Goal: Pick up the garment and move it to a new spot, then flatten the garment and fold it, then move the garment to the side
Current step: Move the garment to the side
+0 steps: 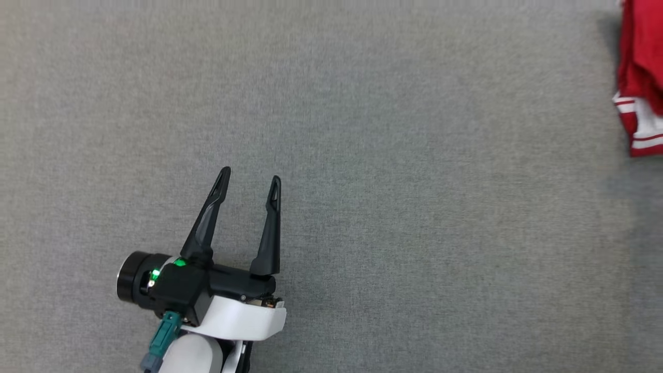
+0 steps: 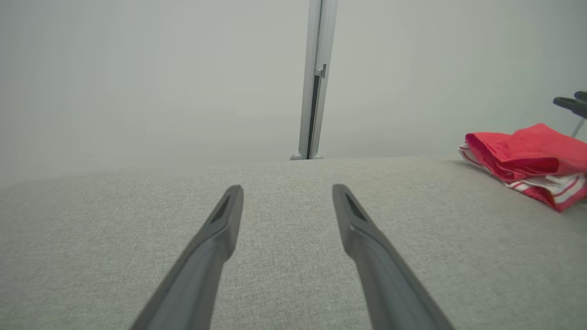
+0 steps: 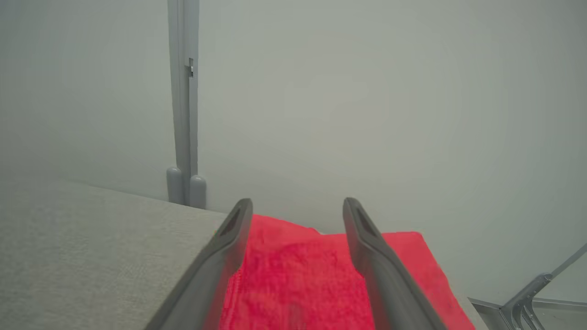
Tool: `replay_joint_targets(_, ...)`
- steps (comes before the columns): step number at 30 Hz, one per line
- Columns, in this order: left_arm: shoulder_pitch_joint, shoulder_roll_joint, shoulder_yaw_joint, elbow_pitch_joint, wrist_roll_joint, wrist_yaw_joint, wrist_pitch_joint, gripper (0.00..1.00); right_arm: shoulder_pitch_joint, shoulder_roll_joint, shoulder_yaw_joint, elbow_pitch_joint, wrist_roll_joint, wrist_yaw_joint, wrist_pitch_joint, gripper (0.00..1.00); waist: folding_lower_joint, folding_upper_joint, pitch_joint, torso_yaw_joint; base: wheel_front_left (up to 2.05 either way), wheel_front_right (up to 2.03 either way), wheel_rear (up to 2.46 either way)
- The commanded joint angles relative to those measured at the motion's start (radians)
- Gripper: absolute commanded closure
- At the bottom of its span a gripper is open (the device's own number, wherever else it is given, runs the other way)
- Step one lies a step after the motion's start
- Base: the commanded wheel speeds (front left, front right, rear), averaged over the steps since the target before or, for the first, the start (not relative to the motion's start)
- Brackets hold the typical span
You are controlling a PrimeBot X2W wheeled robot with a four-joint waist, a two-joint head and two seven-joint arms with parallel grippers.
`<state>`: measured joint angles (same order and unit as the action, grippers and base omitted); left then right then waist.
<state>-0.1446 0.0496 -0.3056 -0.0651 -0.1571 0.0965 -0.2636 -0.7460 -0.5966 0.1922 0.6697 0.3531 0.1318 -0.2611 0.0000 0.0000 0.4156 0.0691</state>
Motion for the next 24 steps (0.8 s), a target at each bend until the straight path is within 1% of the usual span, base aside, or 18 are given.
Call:
replay_joint_targets(1, 0.015, 0.002, 0.007, -0.002, -0.005, -0.004, -0.001, 0.00, 0.041, 0.029, -0.012, -0.033, -0.018, -0.002, -0.005, 0.00, 0.0000, 0.0000, -0.048, -0.008, 0.00, 0.00, 0.00)
replay_joint_targets(4, 0.042, 0.003, 0.034, 0.004, -0.018, 0.008, -0.001, 0.00, 0.187, 0.159, -0.075, -0.171, -0.096, -0.002, -0.005, 0.00, 0.0000, 0.0000, -0.105, -0.010, 0.00, 0.00, 0.00)
replay_joint_targets(8, 0.091, 0.002, 0.057, 0.014, -0.028, 0.017, -0.001, 0.00, 0.348, 0.319, -0.133, -0.294, -0.174, -0.002, -0.004, 0.00, 0.0000, 0.0000, -0.184, -0.010, 0.00, 0.00, 0.00)
replay_joint_targets(11, 0.135, 0.003, 0.076, 0.023, -0.028, 0.015, -0.001, 0.00, 0.450, 0.411, -0.157, -0.374, -0.219, -0.002, -0.003, 0.00, 0.0000, 0.0000, -0.241, -0.009, 0.00, 0.00, 0.00)
replay_joint_targets(13, 0.169, 0.003, 0.094, 0.027, -0.032, 0.018, -0.001, 0.00, 0.514, 0.461, -0.163, -0.422, -0.235, -0.002, -0.003, 0.00, 0.0000, 0.0000, -0.278, -0.013, 0.00, 0.00, 0.00)
replay_joint_targets(15, 0.207, 0.003, 0.112, 0.032, -0.035, 0.018, -0.001, 0.00, 0.577, 0.491, -0.164, -0.462, -0.245, -0.002, -0.003, 0.00, 0.0000, 0.0000, -0.317, -0.019, 0.00, 0.00, 0.00)
replay_joint_targets(18, 0.265, 0.003, 0.128, 0.032, -0.036, 0.017, -0.001, 0.00, 0.664, 0.518, -0.149, -0.511, -0.255, -0.002, -0.003, 0.00, 0.0000, 0.0000, -0.366, -0.025, 0.00, 0.00, 0.00)
replay_joint_targets(21, 0.309, 0.003, 0.137, 0.033, -0.032, 0.013, -0.001, 0.00, 0.735, 0.532, -0.134, -0.553, -0.258, -0.002, -0.003, 0.00, 0.0000, 0.0000, -0.397, -0.031, 0.00, 0.00, 0.00)
replay_joint_targets(24, 0.337, 0.003, 0.140, 0.029, -0.026, 0.013, -0.001, 0.00, 0.778, 0.536, -0.134, -0.567, -0.252, -0.002, -0.003, 0.00, 0.0000, 0.0000, -0.411, -0.038, 0.00, 0.00, 0.00)
